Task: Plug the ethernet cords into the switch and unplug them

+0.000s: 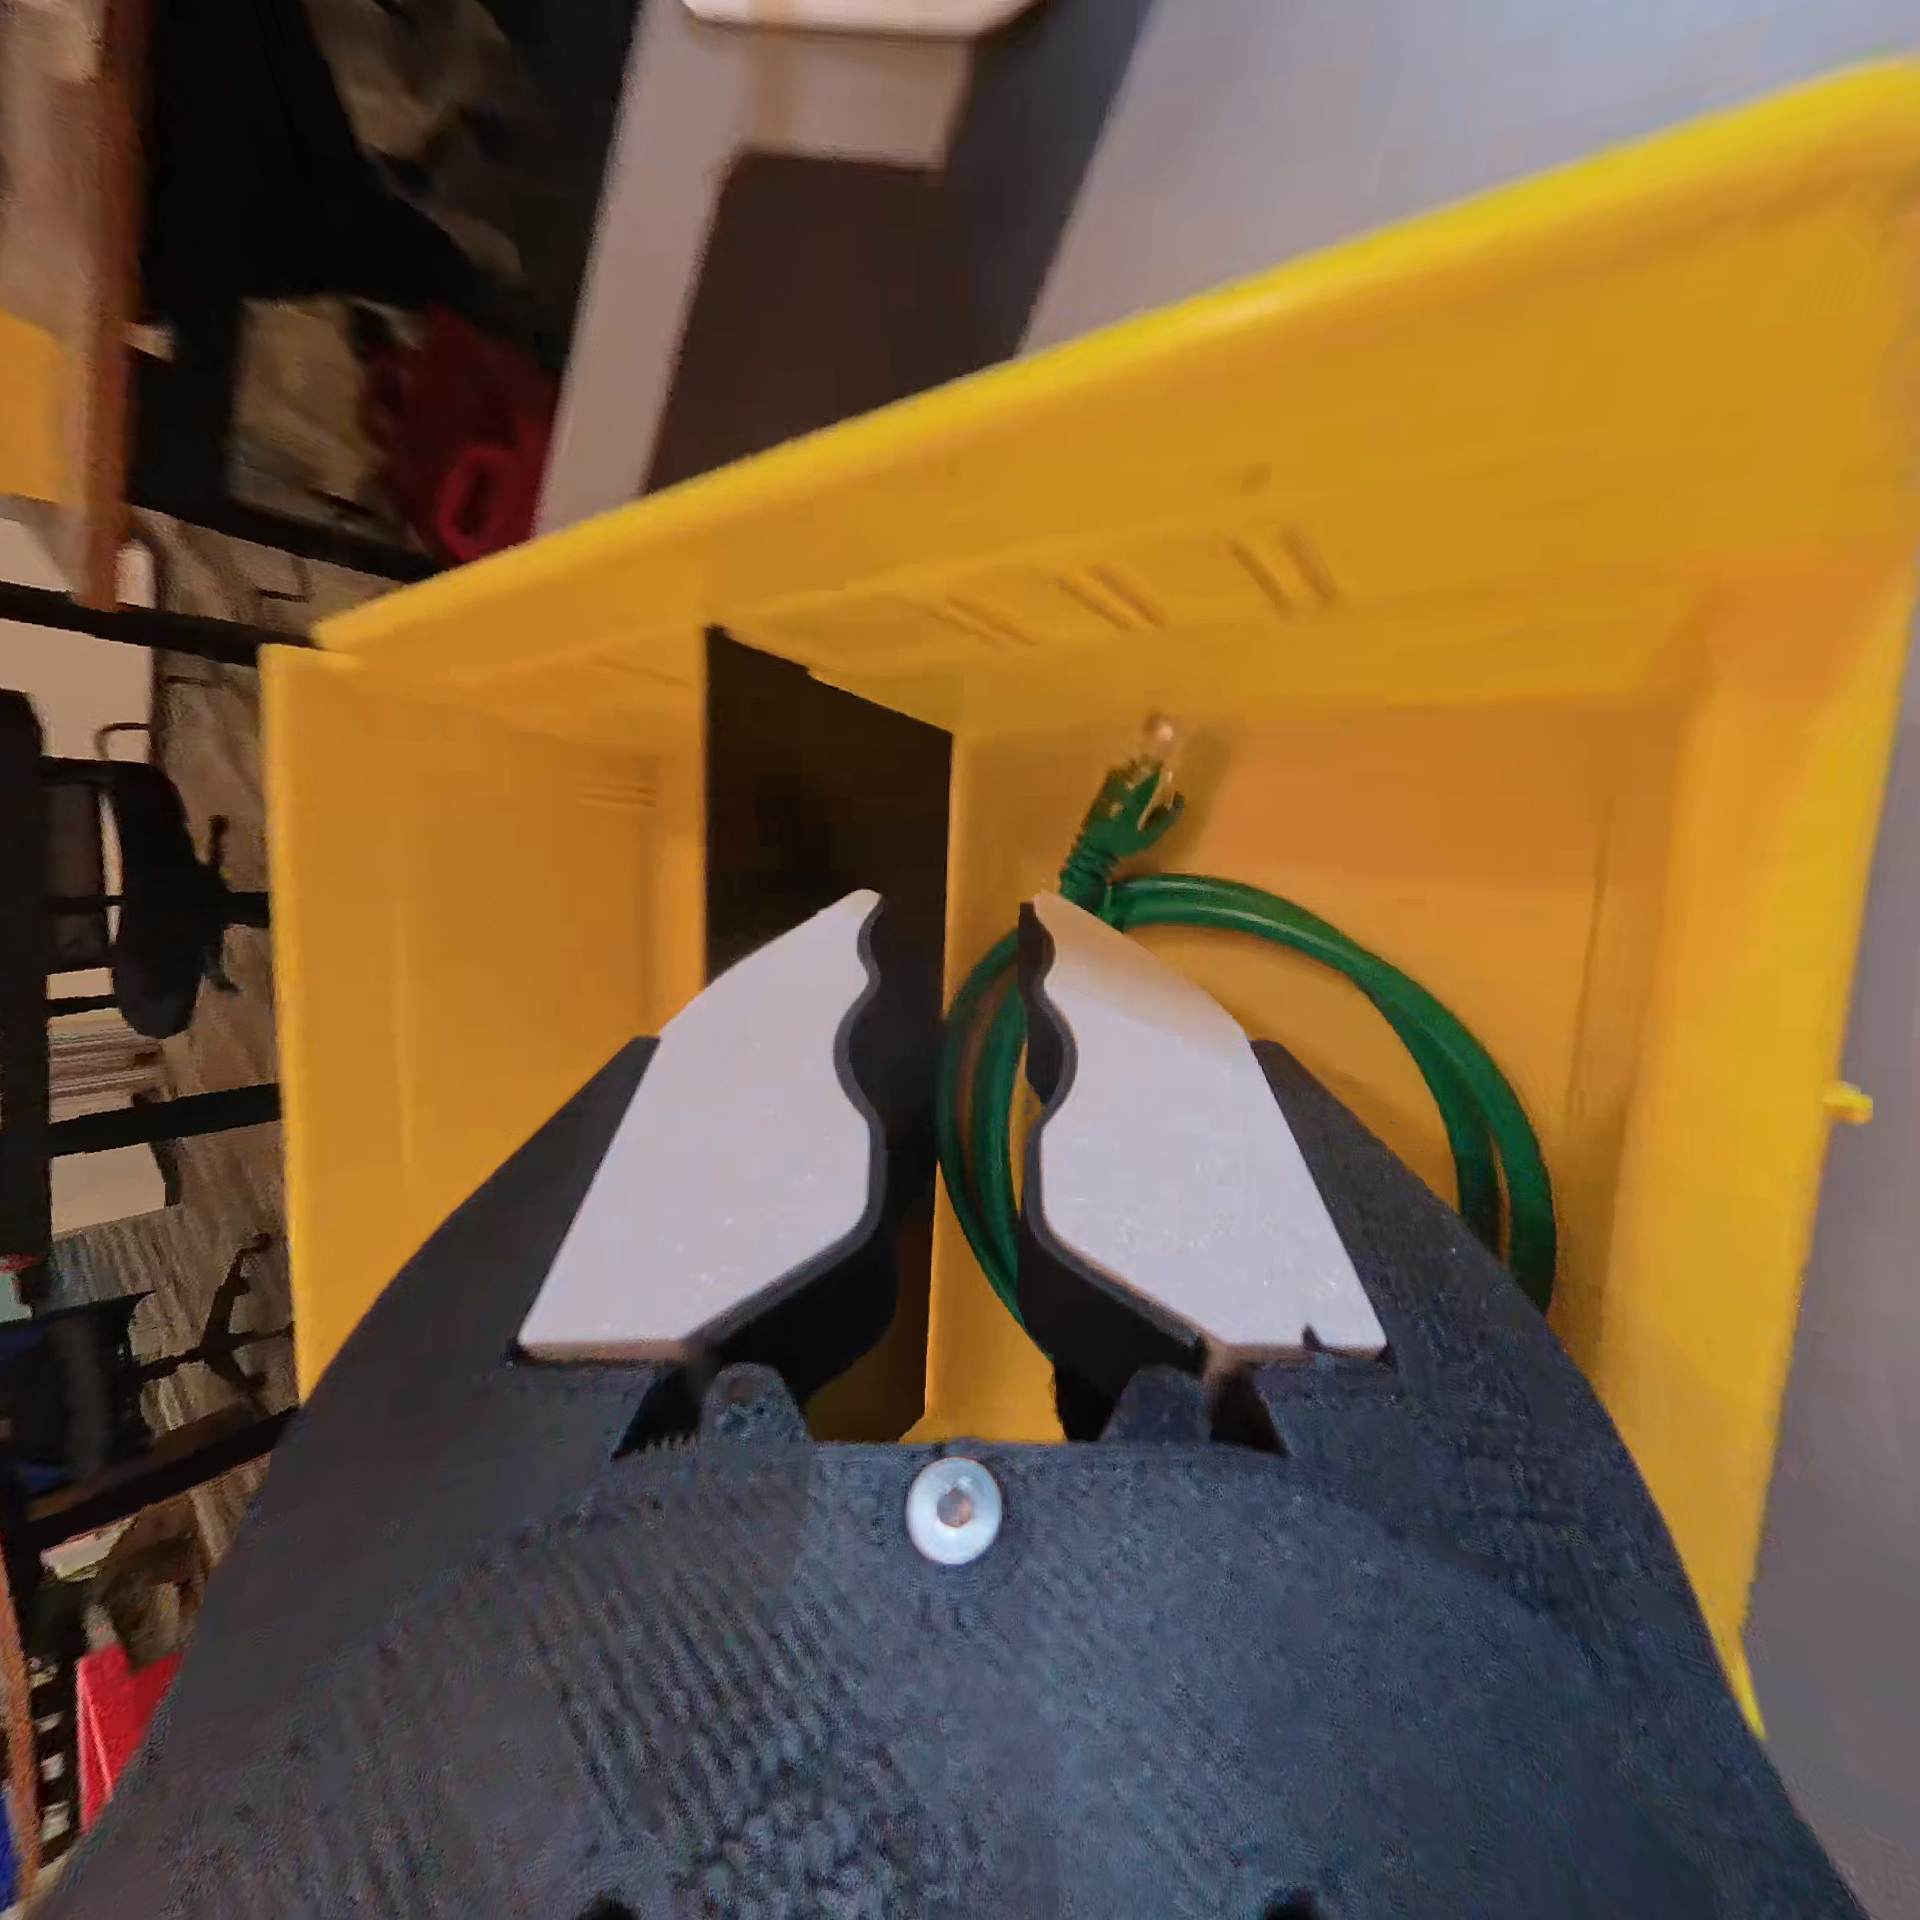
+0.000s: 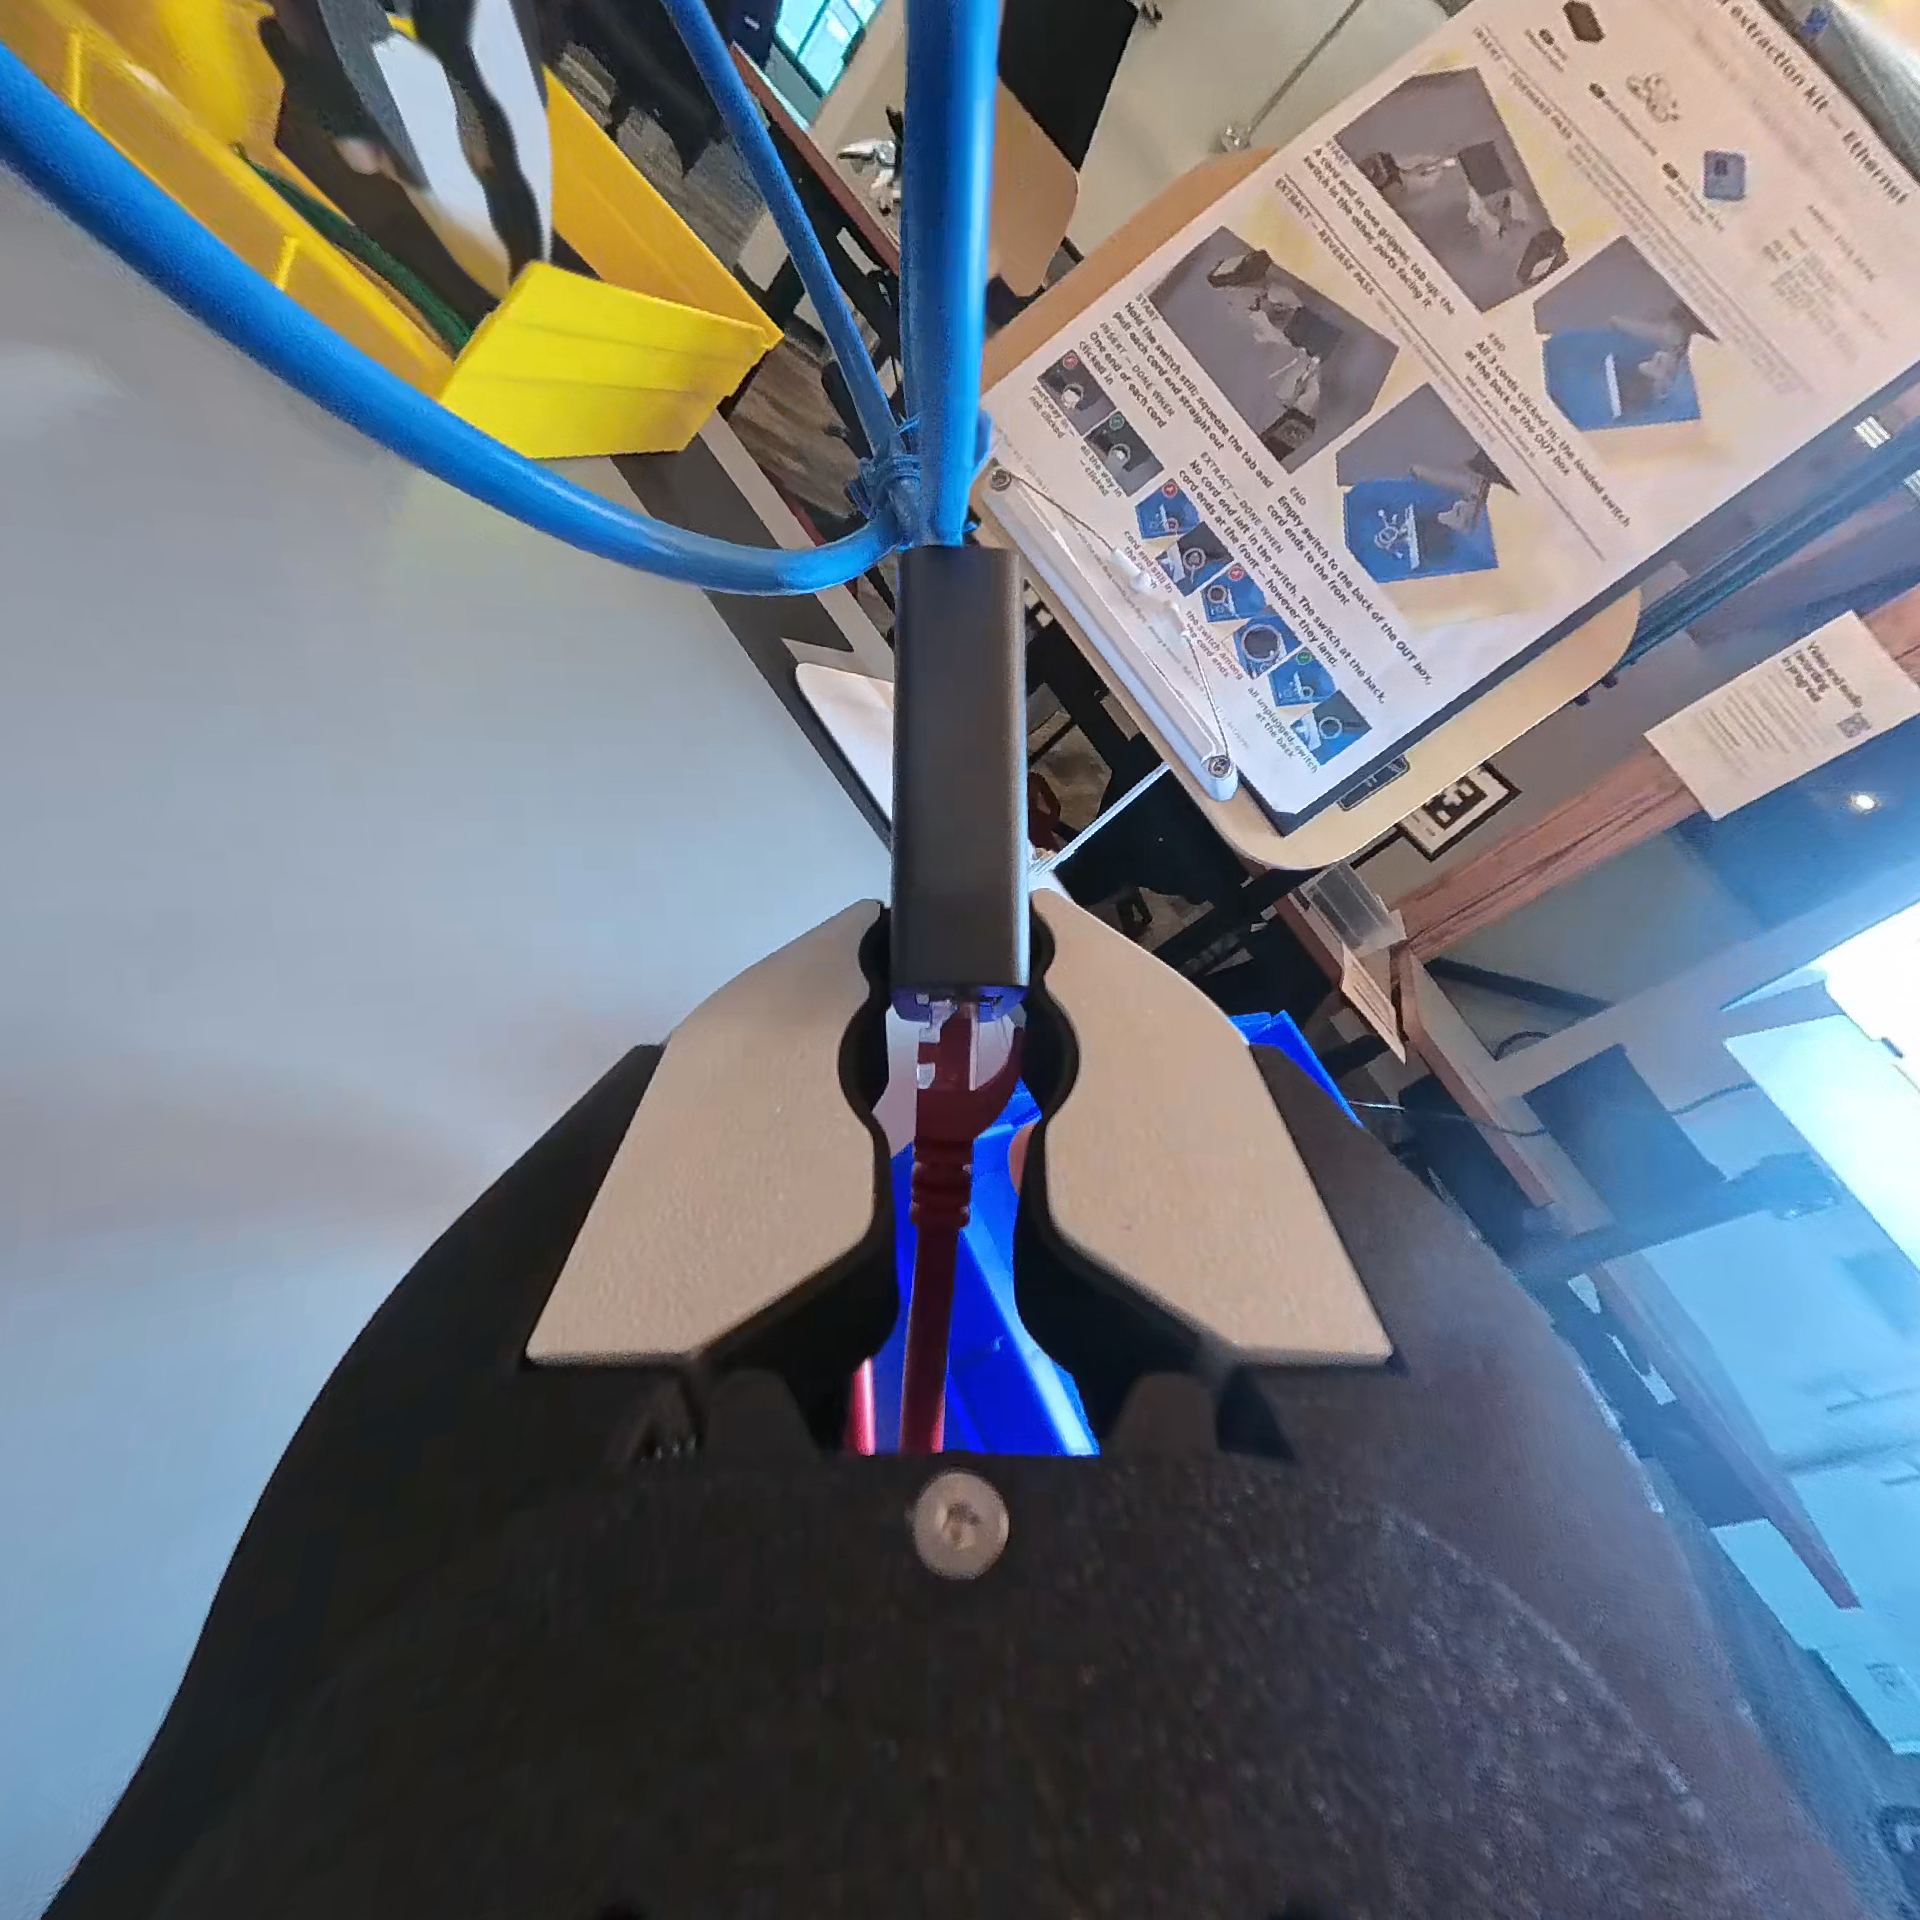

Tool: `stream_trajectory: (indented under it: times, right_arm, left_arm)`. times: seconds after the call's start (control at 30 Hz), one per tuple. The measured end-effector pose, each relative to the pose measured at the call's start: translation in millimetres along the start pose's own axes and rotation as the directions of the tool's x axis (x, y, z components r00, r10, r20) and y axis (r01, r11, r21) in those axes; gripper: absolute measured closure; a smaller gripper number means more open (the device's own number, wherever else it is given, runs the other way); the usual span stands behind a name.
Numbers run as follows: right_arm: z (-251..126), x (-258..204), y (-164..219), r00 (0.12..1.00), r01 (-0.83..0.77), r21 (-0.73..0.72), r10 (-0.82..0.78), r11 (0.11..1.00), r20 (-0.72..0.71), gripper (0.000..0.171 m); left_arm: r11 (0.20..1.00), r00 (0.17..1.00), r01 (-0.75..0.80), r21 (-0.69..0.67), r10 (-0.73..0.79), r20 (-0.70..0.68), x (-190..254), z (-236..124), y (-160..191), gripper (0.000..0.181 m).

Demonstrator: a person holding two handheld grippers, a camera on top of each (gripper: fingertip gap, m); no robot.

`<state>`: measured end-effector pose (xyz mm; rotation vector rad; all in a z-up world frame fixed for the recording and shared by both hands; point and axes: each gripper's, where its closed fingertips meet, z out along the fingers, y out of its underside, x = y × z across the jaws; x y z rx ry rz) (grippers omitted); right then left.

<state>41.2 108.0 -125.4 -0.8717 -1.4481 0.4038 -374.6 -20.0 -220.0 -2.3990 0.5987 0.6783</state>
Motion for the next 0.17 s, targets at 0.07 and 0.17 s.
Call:
stream_trajectory:
  times: [0.07,0.17]
  right_arm:
    - [-1,-2,2,1.000,0.020,-0.005,-0.020,1.000,0.010,0.149]
    - [-2,-3,4,0.999,0.050,-0.008,-0.050,0.999,0.012,0.149]
  left_arm:
    - [0.996,0.992,-0.052,-0.067,0.044,-0.115,14,14,8,0.156]
    - [0.986,0.973,-0.095,-0.134,0.064,-0.220,20,25,15,0.156]
